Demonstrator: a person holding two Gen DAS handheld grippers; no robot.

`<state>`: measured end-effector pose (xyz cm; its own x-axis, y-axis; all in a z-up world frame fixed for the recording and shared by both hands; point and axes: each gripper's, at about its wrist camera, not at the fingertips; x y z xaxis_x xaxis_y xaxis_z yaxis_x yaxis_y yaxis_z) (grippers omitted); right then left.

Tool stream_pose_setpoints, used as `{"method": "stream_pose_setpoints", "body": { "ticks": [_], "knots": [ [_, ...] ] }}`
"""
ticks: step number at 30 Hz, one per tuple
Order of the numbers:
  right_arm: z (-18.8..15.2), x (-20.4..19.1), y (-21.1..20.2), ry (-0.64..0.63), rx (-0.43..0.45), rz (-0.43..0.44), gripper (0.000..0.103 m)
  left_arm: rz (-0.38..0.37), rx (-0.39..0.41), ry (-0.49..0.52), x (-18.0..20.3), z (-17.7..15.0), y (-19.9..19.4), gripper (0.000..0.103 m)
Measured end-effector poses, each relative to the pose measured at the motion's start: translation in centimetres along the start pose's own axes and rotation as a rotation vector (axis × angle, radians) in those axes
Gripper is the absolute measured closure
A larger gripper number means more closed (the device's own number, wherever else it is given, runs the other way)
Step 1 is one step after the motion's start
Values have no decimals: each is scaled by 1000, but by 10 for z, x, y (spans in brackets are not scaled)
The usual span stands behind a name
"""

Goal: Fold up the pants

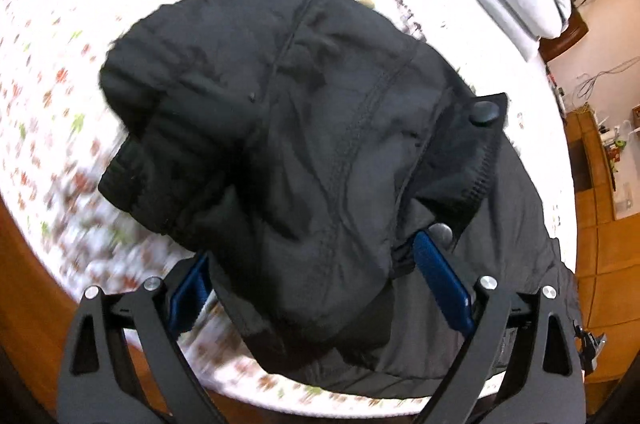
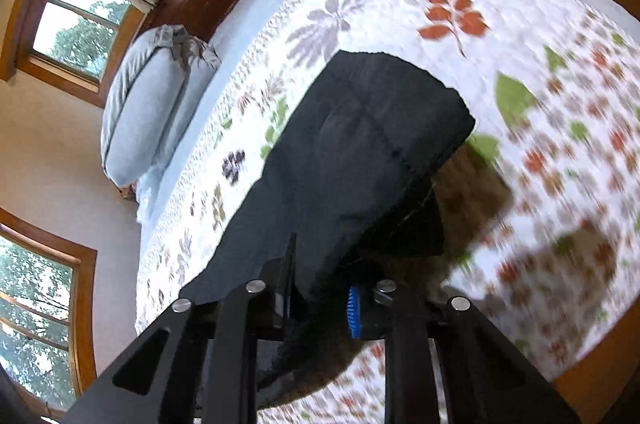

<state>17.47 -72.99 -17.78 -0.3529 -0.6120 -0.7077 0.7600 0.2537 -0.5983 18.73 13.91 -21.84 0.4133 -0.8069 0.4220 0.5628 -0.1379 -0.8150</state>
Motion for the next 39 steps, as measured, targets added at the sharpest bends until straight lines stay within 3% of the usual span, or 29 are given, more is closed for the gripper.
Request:
{"method": "stream_pose_setpoints", "body": {
  "ticks": [3,5,8,11,14,16,18,23,25,30,33,35,37,39],
  "knots": [
    [4,1,-2,8,44,10,84,-89,79,51,22,14,-8,10],
    [0,10,-4,25,46,-32,84,-125,87,79,28,21,-9,10],
    [-13,32,-11,43,14,-92,80,-96,39,88,24,24,-4,10],
    [-22,39,-34,58,33,-124,56,-39,37,126,12,15,-17,10],
    [-35,23,-59,-12,41,-140,52,-26,56,136,2,6,-43,10],
    [-51,3,-66,-34,15,-67,51,-24,44,154,13,1,-54,10],
    [-69,-16,-56,-42,-57,2,48,-75,26,160,25,-14,-61,10],
    [-132,-76,9,-22,-281,218,48,-194,-62,190,65,-32,-37,10],
    [-152,-91,38,-8,-359,249,49,-205,-102,192,76,-36,-21,10],
    [-168,-100,72,33,-409,238,49,-219,-147,160,81,-42,1,10],
    [-167,-102,82,36,-393,228,50,-244,-155,128,86,-41,10,10],
    [-167,-105,85,22,-391,212,57,-252,-165,120,89,-41,15,10],
    [-167,-104,87,15,-380,192,77,-278,-171,123,92,-41,19,10],
    [-168,-98,89,35,-382,177,89,-292,-169,91,91,-40,24,10]
  ]
}}
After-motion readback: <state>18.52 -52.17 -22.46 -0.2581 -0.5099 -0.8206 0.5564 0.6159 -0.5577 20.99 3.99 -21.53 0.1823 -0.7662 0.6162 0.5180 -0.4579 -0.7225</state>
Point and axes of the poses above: each gripper's, at about its wrist camera, not at the fingertips, and y roughly the way its jaws point, x to its right, z to its top, and after that the axes turned 8 degrees about x, right-handed
